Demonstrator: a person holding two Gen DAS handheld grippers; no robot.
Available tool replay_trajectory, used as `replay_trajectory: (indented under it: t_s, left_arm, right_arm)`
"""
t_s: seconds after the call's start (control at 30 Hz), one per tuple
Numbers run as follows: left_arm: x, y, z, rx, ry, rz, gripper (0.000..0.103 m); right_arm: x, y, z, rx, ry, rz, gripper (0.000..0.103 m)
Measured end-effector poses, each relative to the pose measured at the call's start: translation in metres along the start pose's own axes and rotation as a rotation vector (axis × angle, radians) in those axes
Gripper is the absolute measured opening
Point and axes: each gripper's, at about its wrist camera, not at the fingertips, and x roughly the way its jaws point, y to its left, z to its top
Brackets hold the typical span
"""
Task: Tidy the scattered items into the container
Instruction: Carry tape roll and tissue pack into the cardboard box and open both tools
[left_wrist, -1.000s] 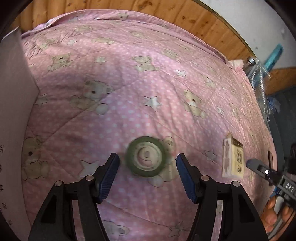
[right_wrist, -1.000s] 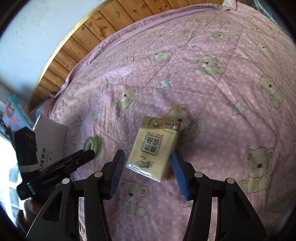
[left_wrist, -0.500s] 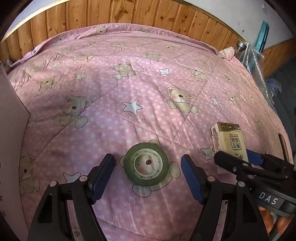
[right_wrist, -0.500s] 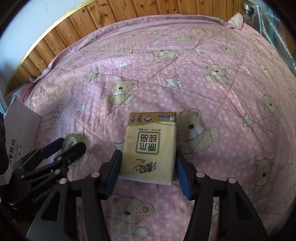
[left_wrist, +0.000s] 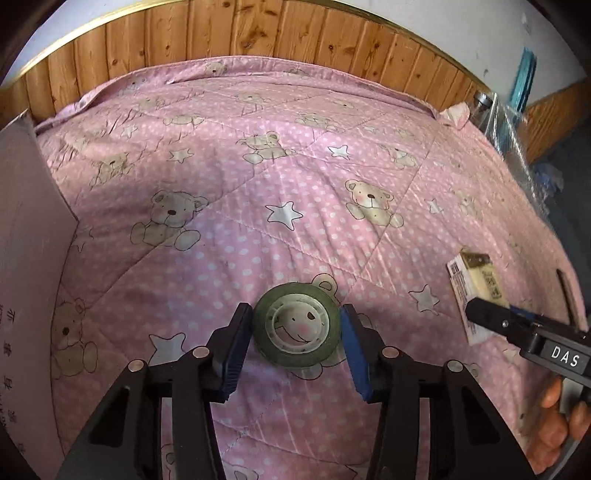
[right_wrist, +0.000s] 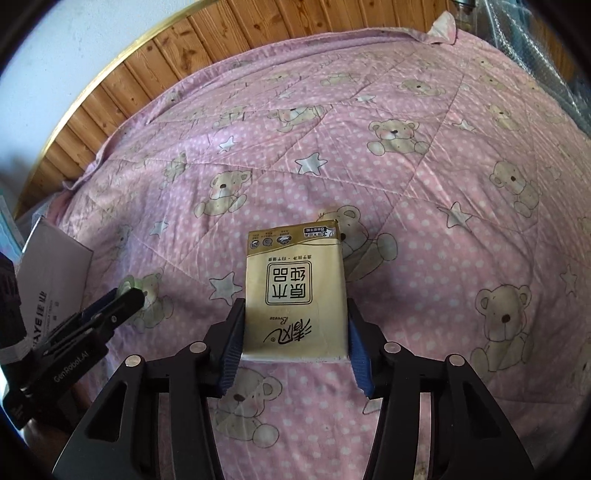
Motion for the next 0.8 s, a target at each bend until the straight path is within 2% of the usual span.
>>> replay_trajectory:
  t_s: [0.07, 0.23, 0.57, 0.8]
  left_arm:
    - [-0.013, 0.002, 0.0, -0.012, -0.017, -0.032, 0.049]
    - [-0.032, -0.005, 0.001, -0.02, -0.012, -0.046, 0.049]
    - [-0.074, -0.026, -0.021, 0.013, -0.026, -0.036, 0.049]
    - [-0.107, -0.026, -0.035, -0.021, -0.04, -0.021, 0.049]
  right_arm:
    - [-0.01, -0.001, -0.005, 0.007, -0.006, 0.014, 0.052]
    - [-0.025, -0.001, -0.016, 0.014, -0.014, 0.031, 0.052]
    - [-0.057, 0.012, -0.038, -0.024, -0.038, 0.076, 0.052]
    - [-0.076, 0.031, -0.056, -0.066, -0.045, 0.117, 0.052]
